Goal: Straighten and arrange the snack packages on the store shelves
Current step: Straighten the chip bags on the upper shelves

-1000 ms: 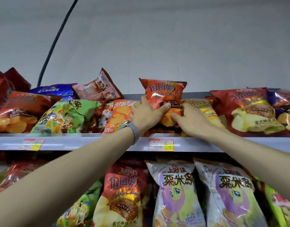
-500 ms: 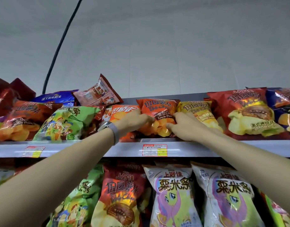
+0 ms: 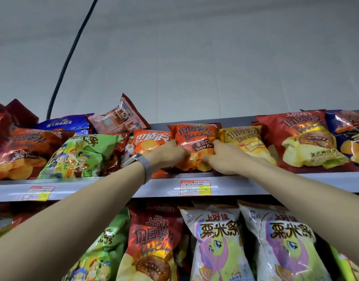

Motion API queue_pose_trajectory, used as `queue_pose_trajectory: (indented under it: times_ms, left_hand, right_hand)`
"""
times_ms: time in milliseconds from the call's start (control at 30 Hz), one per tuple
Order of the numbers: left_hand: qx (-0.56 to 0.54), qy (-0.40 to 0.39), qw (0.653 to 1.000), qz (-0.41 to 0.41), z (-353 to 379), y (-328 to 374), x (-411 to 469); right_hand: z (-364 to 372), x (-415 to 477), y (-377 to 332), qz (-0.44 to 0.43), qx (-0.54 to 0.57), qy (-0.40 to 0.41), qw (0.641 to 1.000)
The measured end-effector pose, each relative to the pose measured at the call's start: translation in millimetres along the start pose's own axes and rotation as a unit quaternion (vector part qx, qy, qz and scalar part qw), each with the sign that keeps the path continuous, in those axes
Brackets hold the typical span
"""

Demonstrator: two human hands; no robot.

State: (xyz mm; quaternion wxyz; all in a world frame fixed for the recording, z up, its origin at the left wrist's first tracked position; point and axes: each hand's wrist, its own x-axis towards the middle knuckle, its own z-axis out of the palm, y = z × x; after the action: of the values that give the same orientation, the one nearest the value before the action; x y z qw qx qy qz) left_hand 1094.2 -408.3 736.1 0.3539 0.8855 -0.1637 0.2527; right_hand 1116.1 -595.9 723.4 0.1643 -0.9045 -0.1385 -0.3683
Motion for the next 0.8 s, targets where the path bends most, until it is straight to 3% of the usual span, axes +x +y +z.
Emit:
queue_pose_trajectory:
  times_ms: [267,567,800]
  left_hand:
    - [0.119,0.000,0.992,0.042,-6,-14,-1]
    - [0.118,-0.008,0.991,0.056,-12,-26,21]
    - [0.157,0.001,0.985,0.075,-4,-32,19]
  right_hand:
    - [11,9,-7,0.013,0.014,-0.032,0.999]
    - [14,16,-10,0.031,-0.011,0.047,0.998]
    - [14,16,-15,0.054,-0.046,0.009,0.997]
